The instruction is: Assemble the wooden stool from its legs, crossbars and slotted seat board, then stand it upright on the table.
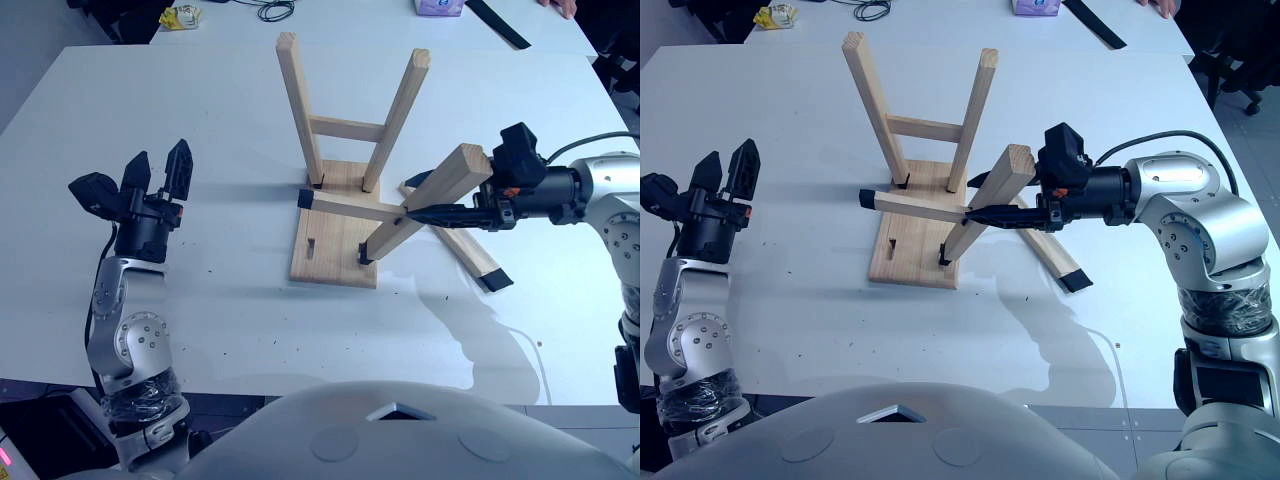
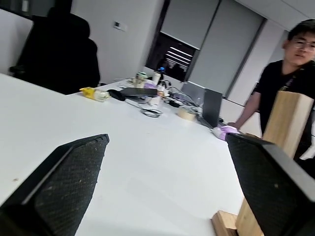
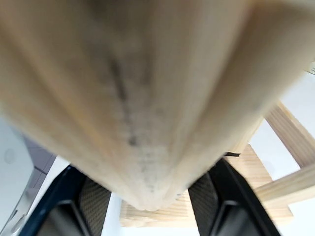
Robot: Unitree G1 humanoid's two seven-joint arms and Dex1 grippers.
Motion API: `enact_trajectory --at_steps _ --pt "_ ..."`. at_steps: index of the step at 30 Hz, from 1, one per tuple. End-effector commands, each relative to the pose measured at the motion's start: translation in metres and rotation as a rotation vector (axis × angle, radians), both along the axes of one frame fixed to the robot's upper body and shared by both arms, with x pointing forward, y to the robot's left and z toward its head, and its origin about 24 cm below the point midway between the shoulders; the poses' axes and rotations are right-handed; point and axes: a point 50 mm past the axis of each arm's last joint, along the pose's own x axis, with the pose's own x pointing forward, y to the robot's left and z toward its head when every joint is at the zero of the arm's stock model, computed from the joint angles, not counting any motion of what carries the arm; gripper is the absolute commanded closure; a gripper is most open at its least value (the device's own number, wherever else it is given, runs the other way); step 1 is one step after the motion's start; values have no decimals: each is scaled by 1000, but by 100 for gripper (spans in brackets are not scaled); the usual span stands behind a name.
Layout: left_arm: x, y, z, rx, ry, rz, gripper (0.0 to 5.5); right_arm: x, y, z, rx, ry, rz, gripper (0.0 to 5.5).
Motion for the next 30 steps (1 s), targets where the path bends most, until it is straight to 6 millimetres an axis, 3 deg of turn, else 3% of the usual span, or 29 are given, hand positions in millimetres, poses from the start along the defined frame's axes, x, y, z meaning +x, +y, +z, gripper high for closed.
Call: enact_trajectory --at_steps 1,8,18,26,30 --pt "-6 -6 -13 17 66 -16 111 3 2 -1 17 -19 -30 348" --pt "-5 -4 -17 25 82 4 111 4 0 -10 -4 -22 -63 348" --pt "-7 -14 -17 55 74 -22 111 8 7 -2 -64 -112 5 348" --pt "-13 -40 -1 101 10 -50 111 3 19 10 -159 -176 82 348" --pt "-14 -47 5 92 -15 -66 111 7 19 0 -212 -118 61 348"
